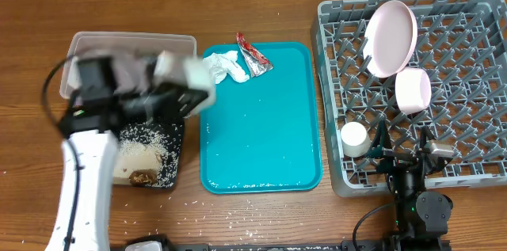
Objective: Sort waste into correct bins and load items into the dishwasher
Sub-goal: 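Shake the tipped bowl over the black tray with the left gripper, then carry the empty bowl to the dish rack and release it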
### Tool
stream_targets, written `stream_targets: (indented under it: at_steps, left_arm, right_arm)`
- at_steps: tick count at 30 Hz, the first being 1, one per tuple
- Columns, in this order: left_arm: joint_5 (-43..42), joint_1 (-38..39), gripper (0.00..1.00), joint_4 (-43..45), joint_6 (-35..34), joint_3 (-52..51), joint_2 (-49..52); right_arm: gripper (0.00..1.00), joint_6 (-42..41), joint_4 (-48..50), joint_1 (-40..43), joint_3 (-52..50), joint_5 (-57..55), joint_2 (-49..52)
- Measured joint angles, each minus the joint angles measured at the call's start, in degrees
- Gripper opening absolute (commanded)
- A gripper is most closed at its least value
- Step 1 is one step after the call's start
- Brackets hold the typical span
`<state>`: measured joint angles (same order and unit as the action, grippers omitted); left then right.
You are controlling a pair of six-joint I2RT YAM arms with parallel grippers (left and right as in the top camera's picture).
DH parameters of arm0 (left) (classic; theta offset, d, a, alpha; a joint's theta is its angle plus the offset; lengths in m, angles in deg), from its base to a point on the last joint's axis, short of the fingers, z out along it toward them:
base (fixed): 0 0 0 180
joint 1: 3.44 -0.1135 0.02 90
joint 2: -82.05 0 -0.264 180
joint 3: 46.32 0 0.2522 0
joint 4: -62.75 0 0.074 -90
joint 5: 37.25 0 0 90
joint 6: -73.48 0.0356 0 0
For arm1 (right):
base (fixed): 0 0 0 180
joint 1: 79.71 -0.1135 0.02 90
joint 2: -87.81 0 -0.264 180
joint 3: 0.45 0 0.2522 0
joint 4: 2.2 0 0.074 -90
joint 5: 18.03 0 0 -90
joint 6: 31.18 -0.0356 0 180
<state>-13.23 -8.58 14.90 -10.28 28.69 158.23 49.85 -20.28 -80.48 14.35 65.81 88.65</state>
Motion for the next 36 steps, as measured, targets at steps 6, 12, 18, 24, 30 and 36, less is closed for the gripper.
stream_targets:
  at_steps: [6,12,18,24,30,36]
  left_arm:
    - [12.7,20.9,0.04,36.4,-25.7,2.5,3.5]
    - [18.2,33.8,0.04,66.7,-45.9,4.4,18.6]
    - [18.4,39.1,0.04,80.7,-60.8,13.1,39.0]
    - [16.9,41.9,0.06,84.4,-68.4,22.4,50.6]
    - [16.4,42.2,0.14,84.8,-71.0,24.5,54.0]
    - [15.0,42.1,0.15,85.5,-71.7,24.7,57.0]
  right_arm:
    - [1.0,0.0,-0.1,0.0,0.0,0.0,0.0]
    - [1.0,0.0,0.0,0.0,0.0,0.0,0.0]
    - [1.0,0.0,0.0,0.0,0.0,0.0,-0.1]
    - [1.0,0.0,0.0,0.0,0.0,0.0,-0.1]
    - [1.0,0.0,0.0,0.0,0.0,0.0,-0.1]
    - [1.0,0.0,0.0,0.0,0.0,0.0,-0.1]
